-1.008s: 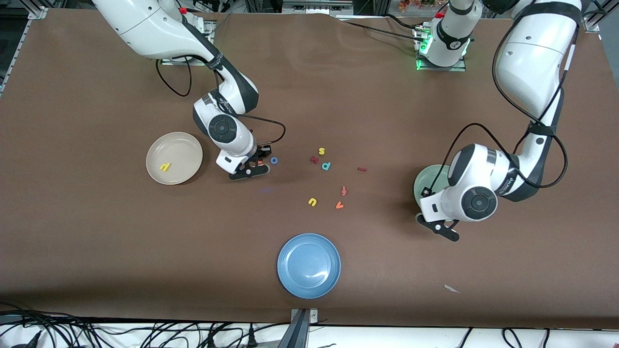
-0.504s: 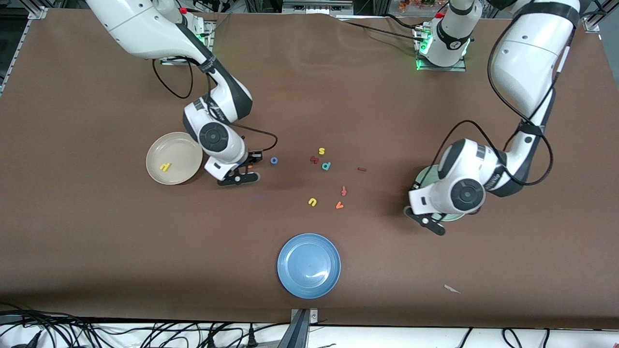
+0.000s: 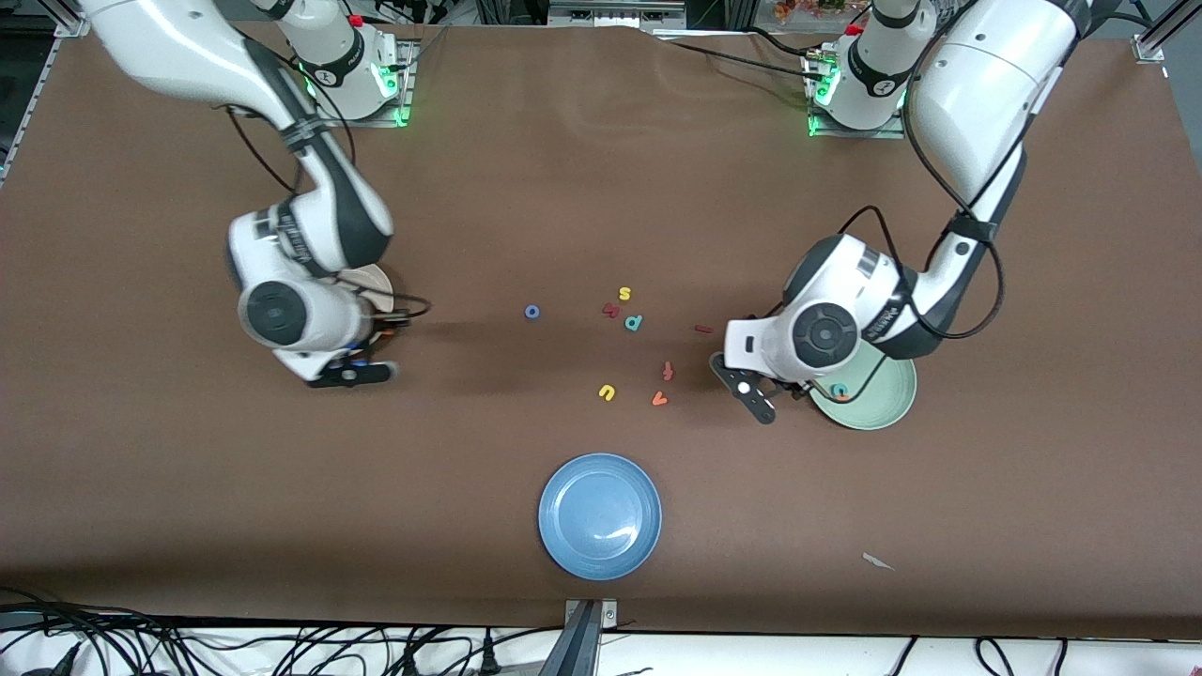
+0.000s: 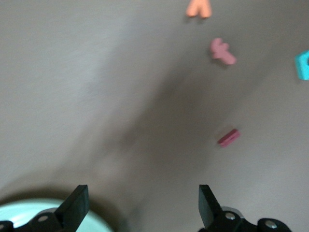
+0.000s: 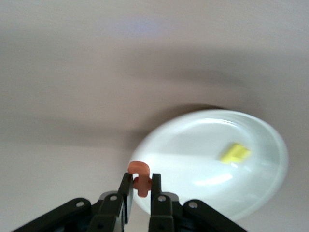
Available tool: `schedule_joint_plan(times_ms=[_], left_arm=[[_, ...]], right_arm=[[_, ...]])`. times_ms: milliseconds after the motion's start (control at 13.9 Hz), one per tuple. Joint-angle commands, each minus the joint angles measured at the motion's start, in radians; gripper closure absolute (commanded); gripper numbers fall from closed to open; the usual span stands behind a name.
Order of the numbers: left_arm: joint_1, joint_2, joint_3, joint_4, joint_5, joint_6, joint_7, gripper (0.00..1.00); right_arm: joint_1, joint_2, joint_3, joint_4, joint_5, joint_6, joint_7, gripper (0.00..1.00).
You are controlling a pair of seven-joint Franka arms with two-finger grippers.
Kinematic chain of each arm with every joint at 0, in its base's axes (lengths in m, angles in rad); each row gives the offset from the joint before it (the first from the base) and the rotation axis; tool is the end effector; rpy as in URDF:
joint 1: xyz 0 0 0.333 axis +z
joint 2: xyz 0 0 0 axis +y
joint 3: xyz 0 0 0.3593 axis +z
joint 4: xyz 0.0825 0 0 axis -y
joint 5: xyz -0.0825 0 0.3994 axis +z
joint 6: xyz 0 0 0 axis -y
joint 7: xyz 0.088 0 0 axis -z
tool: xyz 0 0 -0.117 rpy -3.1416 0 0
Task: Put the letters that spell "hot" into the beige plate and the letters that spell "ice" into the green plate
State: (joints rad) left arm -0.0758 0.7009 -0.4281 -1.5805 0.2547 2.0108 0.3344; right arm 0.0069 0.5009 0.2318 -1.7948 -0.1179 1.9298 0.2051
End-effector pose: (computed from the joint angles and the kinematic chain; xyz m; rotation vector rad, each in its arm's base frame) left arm 0.6496 -0.2882 0.2528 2.7685 -1.3525 -0.3159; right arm 0.6263 0.1316 0.2717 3.0286 0.1315 -0.5268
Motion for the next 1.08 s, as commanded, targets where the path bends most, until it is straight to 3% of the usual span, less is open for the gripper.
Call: schedule_joint_plan(times_ms=[0,216,288,360,432,648,864,1008], left_arm=[[-0.042,-0.023,-0.012,-0.093,0.075,0.145,0.018,0.01],[-0.045,-0.026,-0.018,-0.192,0.227,0.259,0.021,0.02],[-0.053,-0.024,-0.018,-0.203,0.245,0.290,0.023,0.04],[-0.070,-0.027,-0.018,-0.216,0.250,0.293,0.023,0.07],[-0.087,-0.034,-0.018,-0.219,0.251,0.293,0.032,0.07],[-0.090,-0.024,-0.018,-0.222,0.357,0.296,0.048,0.17],[-0.091,-0.058,-0.047,-0.275,0.380,0.293,0.048,0.20],[-0.078,-0.083,-0.066,-0.315,0.386,0.293,0.048,0.21]], right_arm=[[0.007,-0.018,-0.080,-0.082,0.021,-0.006,-0.078,0.91],[0.007,-0.018,-0.088,-0.141,0.027,-0.002,-0.082,0.89],[0.007,-0.016,-0.089,-0.147,0.029,0.011,-0.082,0.72],[0.007,-0.015,-0.089,-0.147,0.029,0.012,-0.081,0.25],[0.007,-0.013,-0.089,-0.146,0.029,0.012,-0.079,0.01],[0.008,-0.027,-0.078,-0.121,0.040,-0.014,-0.046,0.01],[0.010,-0.042,0.007,-0.048,0.089,-0.026,0.072,0.01],[0.019,-0.036,0.064,-0.005,0.115,-0.003,0.253,0.01]])
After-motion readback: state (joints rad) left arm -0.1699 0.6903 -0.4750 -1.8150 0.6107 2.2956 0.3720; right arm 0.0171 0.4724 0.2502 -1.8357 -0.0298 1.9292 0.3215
